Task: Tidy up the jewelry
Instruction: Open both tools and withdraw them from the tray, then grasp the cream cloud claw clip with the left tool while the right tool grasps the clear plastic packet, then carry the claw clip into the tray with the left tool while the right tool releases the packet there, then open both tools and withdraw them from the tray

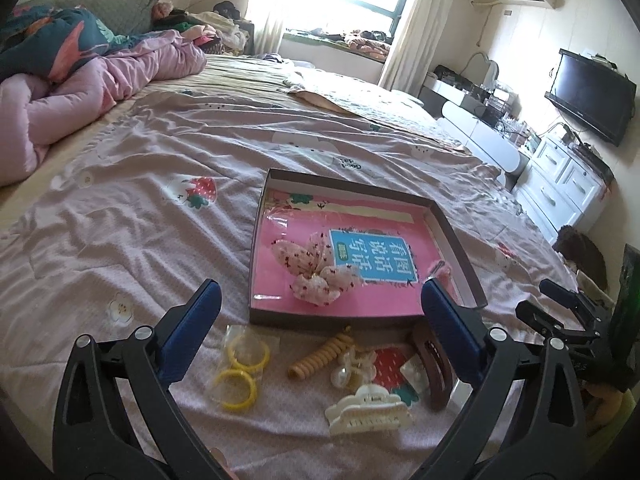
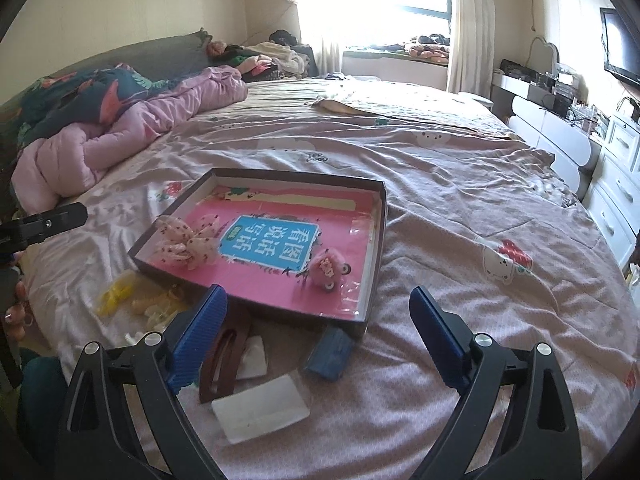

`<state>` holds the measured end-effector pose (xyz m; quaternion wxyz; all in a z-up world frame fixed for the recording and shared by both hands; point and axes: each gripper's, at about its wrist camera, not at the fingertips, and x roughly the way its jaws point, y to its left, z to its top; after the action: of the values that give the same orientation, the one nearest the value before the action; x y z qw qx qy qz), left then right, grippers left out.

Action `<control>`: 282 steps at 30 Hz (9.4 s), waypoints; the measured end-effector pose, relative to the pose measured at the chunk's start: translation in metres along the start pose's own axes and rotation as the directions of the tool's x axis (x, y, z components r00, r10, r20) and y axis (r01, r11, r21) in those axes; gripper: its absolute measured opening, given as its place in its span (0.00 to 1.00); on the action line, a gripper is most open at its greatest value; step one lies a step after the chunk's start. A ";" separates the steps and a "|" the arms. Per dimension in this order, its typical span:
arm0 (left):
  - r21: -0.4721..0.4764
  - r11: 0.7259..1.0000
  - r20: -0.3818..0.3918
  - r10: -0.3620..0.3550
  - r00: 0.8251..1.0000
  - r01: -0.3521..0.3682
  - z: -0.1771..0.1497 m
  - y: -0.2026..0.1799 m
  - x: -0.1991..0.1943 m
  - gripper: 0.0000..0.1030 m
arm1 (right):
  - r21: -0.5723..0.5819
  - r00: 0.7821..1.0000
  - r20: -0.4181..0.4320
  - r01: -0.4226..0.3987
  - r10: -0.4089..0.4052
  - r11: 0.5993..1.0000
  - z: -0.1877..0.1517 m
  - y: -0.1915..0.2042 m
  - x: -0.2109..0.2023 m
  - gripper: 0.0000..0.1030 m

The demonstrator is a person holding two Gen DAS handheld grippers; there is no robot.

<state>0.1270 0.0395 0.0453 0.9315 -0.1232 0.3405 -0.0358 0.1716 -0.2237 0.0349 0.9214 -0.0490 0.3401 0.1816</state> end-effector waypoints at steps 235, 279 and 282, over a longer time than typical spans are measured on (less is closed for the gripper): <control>0.061 0.998 -0.106 -0.010 0.994 0.017 0.003 -0.018 0.041 0.89 | -0.033 0.996 -0.068 -0.057 0.055 0.998 0.034 0.000 0.050 0.94; 0.083 0.995 -0.105 0.065 0.992 -0.057 -0.044 0.007 -0.011 0.89 | -0.142 0.988 -0.072 -0.145 0.136 0.979 -0.027 0.072 -0.004 0.94; 0.087 0.994 -0.110 0.070 0.991 -0.060 -0.048 0.008 -0.011 0.89 | -0.148 0.987 -0.080 -0.147 0.136 0.978 -0.033 0.076 -0.003 0.94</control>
<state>0.0870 0.0390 0.0148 0.9156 -0.0710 0.3948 -0.0266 0.1221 -0.1612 0.0142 0.8873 -0.1017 0.3594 0.2705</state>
